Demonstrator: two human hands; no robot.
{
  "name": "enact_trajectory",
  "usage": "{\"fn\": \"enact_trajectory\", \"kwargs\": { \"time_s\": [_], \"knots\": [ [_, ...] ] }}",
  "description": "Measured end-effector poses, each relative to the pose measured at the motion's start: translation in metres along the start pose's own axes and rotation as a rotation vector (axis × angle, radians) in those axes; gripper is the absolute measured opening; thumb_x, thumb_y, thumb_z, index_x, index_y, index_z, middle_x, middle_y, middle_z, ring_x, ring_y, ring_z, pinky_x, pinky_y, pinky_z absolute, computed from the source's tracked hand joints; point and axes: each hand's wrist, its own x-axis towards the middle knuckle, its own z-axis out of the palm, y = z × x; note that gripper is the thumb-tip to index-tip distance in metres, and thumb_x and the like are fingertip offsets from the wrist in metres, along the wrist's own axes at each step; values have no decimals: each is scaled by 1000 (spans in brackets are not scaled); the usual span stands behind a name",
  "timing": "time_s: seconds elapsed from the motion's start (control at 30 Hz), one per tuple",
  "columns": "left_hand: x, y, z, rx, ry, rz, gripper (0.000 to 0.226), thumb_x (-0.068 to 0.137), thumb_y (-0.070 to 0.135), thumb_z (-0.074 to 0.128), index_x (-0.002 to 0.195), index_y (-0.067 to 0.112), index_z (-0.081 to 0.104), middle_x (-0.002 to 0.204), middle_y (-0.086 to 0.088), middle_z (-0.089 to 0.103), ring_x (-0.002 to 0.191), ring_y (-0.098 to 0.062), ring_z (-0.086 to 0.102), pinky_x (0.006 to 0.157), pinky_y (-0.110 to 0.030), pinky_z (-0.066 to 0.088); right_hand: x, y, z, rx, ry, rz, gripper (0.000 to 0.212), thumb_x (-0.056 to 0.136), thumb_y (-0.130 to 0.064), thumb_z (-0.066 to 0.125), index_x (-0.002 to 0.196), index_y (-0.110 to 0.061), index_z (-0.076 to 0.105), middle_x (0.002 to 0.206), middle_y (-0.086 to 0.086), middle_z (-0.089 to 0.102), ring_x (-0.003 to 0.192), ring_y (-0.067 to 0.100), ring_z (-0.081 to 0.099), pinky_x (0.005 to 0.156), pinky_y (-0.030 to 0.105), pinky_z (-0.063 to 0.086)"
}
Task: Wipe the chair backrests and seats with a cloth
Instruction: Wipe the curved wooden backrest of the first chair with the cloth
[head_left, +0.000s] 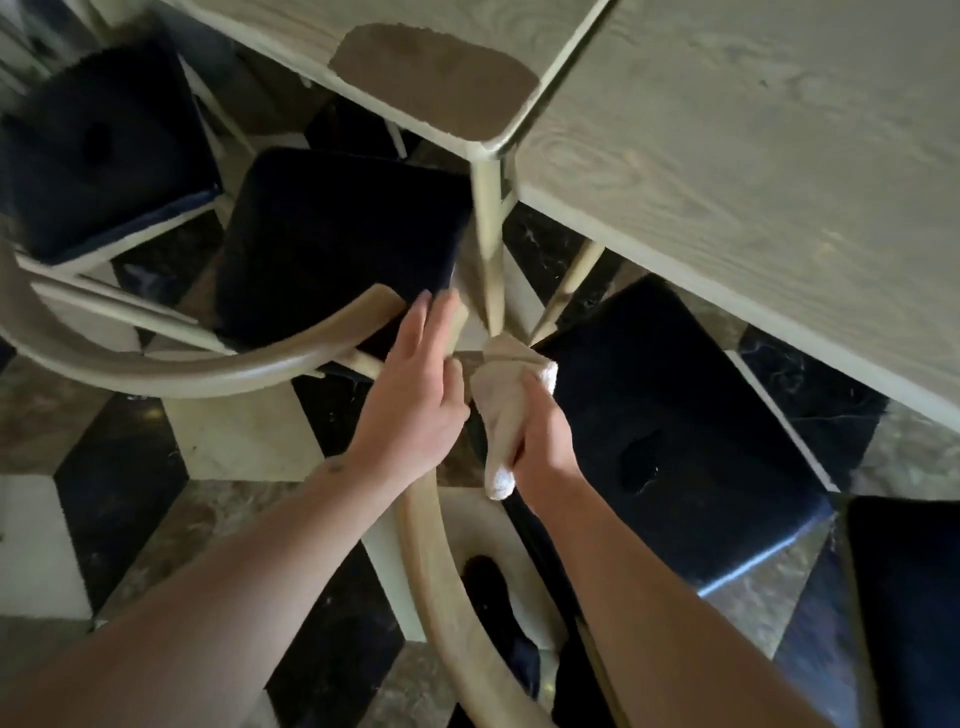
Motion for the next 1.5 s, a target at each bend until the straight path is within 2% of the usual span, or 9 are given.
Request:
{"fn": "enact_trajectory", "kwargs": {
  "time_s": [0.07, 0.17, 0.37, 0.5, 0.77, 0.97, 1.17, 1.33, 1.5],
  "knots": [
    [3, -1, 2, 286, -10, 149, 60, 101, 13, 49, 158, 24, 34, 171, -13, 3, 157, -34, 8, 122, -51, 30, -12, 12, 2, -663, 78, -225, 47, 103, -37, 44, 101, 4, 68, 96, 8, 72, 93, 9, 69, 94, 25, 47],
    [4, -3, 3, 348, -4, 235, 52, 99, 10, 40, 150, 17, 50, 171, -12, 9, 158, -31, 4, 123, -56, 25, -13, 30, 18, -332, -143, -157, 58, 100, -49, 44, 132, -5, 63, 125, 27, 67, 122, 29, 63, 111, 55, 44],
    [4, 2, 6, 401, 74, 203, 45, 97, 1, 43, 134, 15, 65, 169, -8, 20, 157, -24, 12, 125, -27, 12, 41, 42, 24, -710, -172, -324, 47, 114, -44, 22, 149, -28, 47, 144, -1, 62, 141, 20, 50, 113, 39, 46],
    [3, 6, 0, 471, -37, 194, 58, 84, 8, 35, 134, 15, 63, 171, -10, 8, 158, -27, 3, 119, -28, 18, 104, 53, 0, -724, 14, -73, 65, 98, -68, 32, 130, -19, 60, 113, 2, 68, 106, 22, 64, 80, 32, 50],
    [4, 4, 0, 467, -68, 165, 51, 81, 8, 36, 121, 14, 68, 171, -7, 8, 158, -27, 4, 102, -25, 42, 147, 52, -30, -860, 82, 106, 75, 99, -73, 27, 150, -23, 48, 142, 9, 57, 126, 26, 53, 112, 40, 34],
    [2, 11, 0, 451, -56, 161, 44, 85, 4, 38, 117, 8, 69, 169, -13, 16, 157, -33, 12, 111, -39, 44, 57, 52, 13, -683, -24, -143, 62, 107, -60, 21, 155, -27, 41, 160, 8, 44, 139, 20, 46, 116, 42, 34],
    [3, 6, 2, 408, -26, 168, 50, 81, 2, 44, 125, 15, 63, 170, -7, 14, 157, -29, 10, 107, -38, 45, -15, 51, 27, -81, -230, -167, 33, 102, -18, 41, 117, -12, 70, 90, 11, 69, 79, 24, 64, 56, 32, 51],
    [2, 10, 1, 377, 25, 161, 58, 84, -2, 41, 135, 18, 62, 171, -1, 12, 158, -19, 5, 117, -22, 19, 3, 47, 11, -708, -340, -536, 48, 92, 7, 59, 134, -16, 55, 107, -15, 68, 89, 5, 68, 66, 23, 55],
    [3, 27, -2, 356, 33, 88, 59, 91, -8, 33, 137, 16, 61, 170, 1, 8, 157, -13, 1, 118, -10, 3, 54, 54, 19, -1291, -75, -776, 22, 94, -22, 57, 90, -41, 49, 84, -20, 54, 85, 2, 55, 80, 35, 52]
  ]
}}
